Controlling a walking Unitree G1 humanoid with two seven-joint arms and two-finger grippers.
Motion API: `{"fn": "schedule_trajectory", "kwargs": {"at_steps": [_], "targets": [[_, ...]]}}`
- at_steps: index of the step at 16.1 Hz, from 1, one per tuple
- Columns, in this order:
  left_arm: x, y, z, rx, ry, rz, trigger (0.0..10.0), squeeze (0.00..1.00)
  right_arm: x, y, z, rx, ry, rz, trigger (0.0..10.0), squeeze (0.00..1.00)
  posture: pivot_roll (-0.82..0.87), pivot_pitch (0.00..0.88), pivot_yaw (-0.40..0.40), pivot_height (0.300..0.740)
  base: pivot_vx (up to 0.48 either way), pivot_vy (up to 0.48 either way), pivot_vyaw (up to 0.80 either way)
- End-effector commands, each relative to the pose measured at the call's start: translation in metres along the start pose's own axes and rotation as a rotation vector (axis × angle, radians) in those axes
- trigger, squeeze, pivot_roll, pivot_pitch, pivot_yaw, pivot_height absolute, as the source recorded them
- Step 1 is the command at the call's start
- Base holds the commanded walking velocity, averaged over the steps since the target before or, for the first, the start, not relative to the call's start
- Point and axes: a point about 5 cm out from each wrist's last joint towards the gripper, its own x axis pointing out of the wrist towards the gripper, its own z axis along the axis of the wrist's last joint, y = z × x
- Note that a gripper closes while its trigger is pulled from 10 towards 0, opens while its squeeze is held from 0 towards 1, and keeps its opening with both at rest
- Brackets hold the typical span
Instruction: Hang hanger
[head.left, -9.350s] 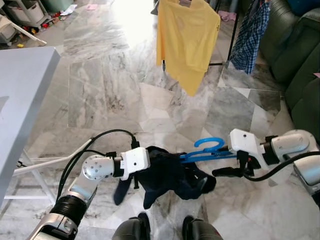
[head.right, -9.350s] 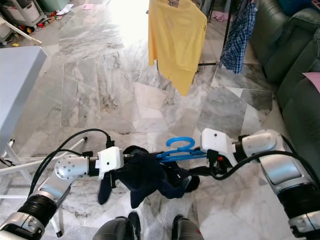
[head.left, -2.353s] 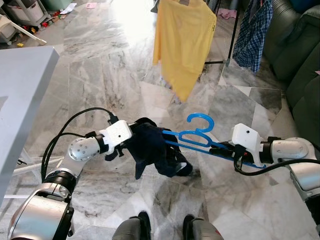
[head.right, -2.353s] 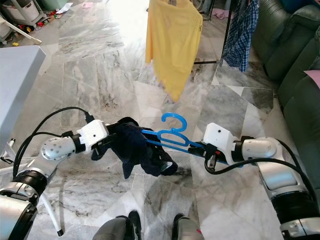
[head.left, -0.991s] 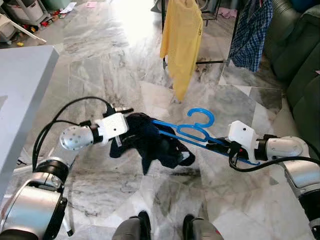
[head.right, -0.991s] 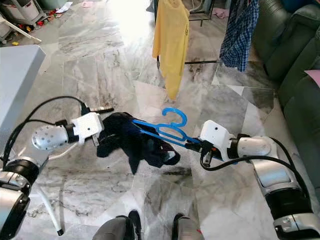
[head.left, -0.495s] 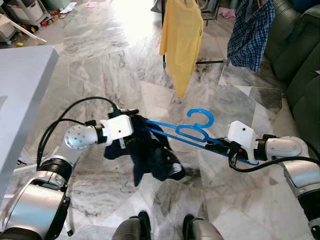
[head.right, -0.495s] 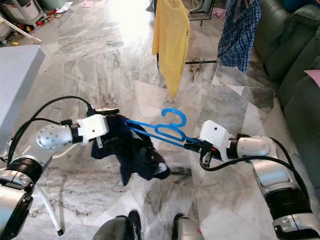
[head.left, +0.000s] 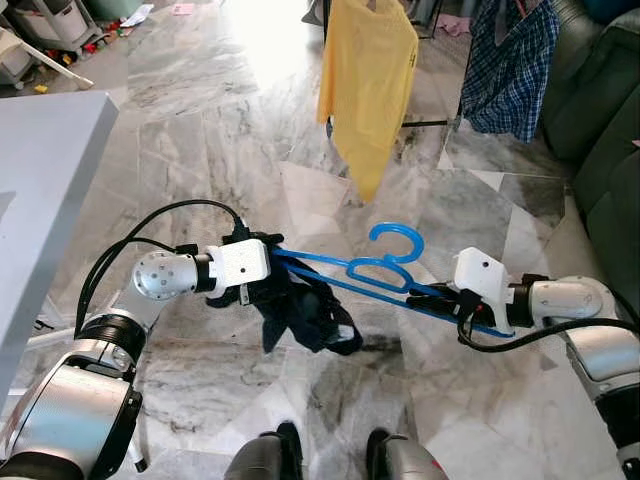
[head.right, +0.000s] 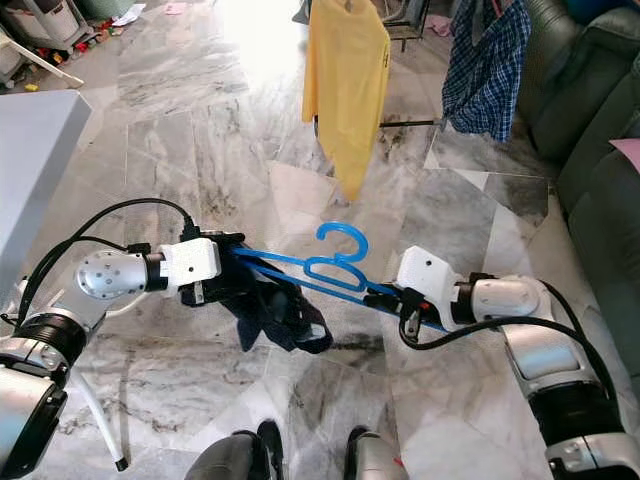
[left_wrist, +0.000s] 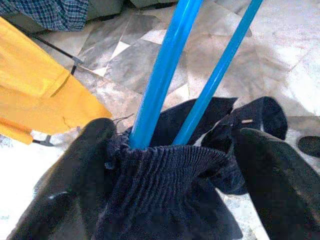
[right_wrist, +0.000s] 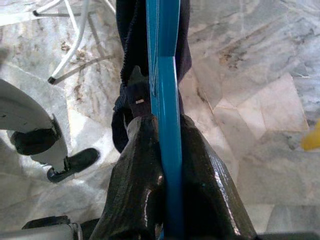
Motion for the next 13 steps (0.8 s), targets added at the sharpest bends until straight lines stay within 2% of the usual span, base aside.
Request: {"fn": "schedule_trajectory", "kwargs": {"at_steps": [1,13], "targets": [[-0.0023,-0.0033,-0.0047,-0.007,0.031,-0.042,0.0,0.0,0.0001,0.0028,0.0129,-0.038,-0.065,0.028,0.0,0.0,-0.13,0.235,0.098,0.74,0.0,0.0,0.0],[-0.0023,-0.0065,-0.0065,-0.05,0.031,-0.086,0.0,0.0,-0.0009,0.0025,0.0143,-0.057,-0.059,0.032,0.0,0.0,-0.12,0.234,0.097,0.74,0.0,0.0,0.0]]}}
